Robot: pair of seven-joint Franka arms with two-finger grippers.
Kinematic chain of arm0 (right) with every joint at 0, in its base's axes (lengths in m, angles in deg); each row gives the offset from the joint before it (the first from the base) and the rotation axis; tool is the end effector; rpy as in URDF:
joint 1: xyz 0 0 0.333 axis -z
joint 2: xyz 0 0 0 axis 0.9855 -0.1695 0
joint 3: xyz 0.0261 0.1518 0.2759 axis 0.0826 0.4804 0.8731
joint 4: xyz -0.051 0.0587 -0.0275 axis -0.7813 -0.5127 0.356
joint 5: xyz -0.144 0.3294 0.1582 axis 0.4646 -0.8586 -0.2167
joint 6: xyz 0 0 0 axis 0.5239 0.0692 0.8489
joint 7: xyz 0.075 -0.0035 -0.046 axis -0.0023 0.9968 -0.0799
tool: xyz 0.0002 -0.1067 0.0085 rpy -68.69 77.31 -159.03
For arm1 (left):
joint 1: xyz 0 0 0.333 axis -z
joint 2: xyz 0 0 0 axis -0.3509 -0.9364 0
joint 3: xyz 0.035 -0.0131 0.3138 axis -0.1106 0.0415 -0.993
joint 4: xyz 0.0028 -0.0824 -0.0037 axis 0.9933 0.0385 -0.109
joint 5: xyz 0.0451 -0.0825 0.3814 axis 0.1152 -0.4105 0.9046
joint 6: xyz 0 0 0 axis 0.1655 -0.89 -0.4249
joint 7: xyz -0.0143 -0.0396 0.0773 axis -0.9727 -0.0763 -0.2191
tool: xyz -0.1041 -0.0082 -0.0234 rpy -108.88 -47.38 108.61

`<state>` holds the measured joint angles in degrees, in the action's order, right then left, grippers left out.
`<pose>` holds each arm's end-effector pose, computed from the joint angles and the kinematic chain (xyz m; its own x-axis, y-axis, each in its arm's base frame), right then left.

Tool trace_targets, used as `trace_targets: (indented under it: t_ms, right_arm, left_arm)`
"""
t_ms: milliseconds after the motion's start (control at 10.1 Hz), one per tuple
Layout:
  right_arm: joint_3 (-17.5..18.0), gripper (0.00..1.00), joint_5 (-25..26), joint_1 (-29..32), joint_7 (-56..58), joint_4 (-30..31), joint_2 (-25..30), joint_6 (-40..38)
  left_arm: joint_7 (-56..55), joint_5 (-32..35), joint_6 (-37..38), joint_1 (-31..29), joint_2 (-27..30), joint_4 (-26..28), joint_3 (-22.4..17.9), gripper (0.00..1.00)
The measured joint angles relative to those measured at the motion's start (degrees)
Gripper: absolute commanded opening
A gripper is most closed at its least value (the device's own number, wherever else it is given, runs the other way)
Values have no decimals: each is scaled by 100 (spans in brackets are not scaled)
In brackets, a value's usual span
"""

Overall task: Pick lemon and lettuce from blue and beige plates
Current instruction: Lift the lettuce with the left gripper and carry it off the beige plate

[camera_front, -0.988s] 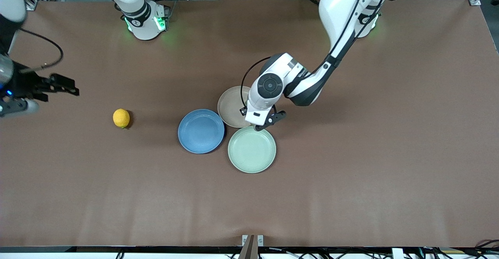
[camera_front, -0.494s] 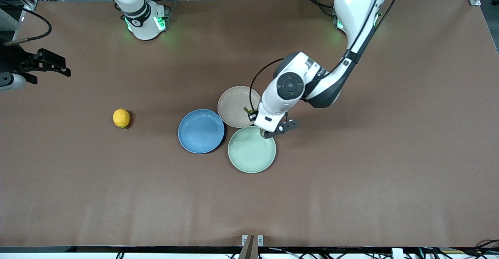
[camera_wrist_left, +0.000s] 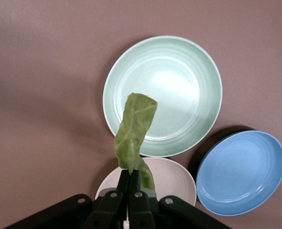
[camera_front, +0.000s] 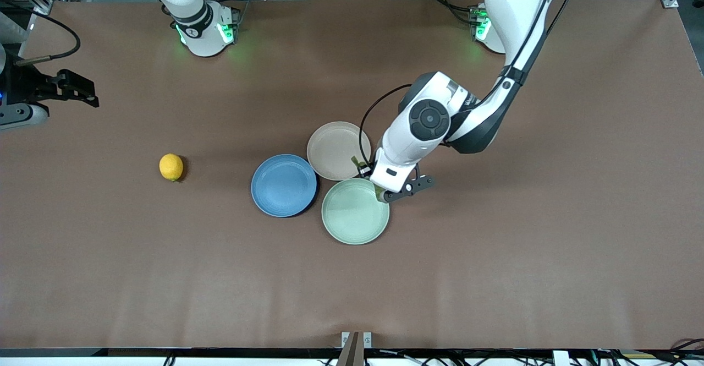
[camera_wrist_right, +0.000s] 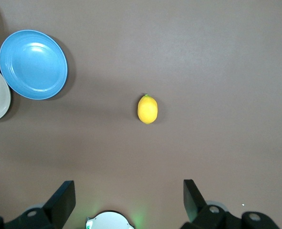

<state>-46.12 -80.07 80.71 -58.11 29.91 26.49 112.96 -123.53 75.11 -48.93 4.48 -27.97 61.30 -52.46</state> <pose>0.5504 -0.0008 0.6200 0.9666 0.2104 -0.1464 0.2126 -0.9771 -0.0011 0.5738 -0.4391 0.3513 0.9233 0.3603 -0.1332 0.3809 -0.9037 0.1958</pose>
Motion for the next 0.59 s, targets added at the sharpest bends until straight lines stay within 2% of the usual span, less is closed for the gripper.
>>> trace_targets:
  t_ms: [395,593]
  right_arm:
    - [-25,100,1,17,-4,-43,25,89]
    - [-17,100,-37,16,-216,-107,80,150]
  left_arm:
    - [508,223,-2,-261,120,-15,-9,0]
    - [1476,255,301,-691,313,-19,-22,0]
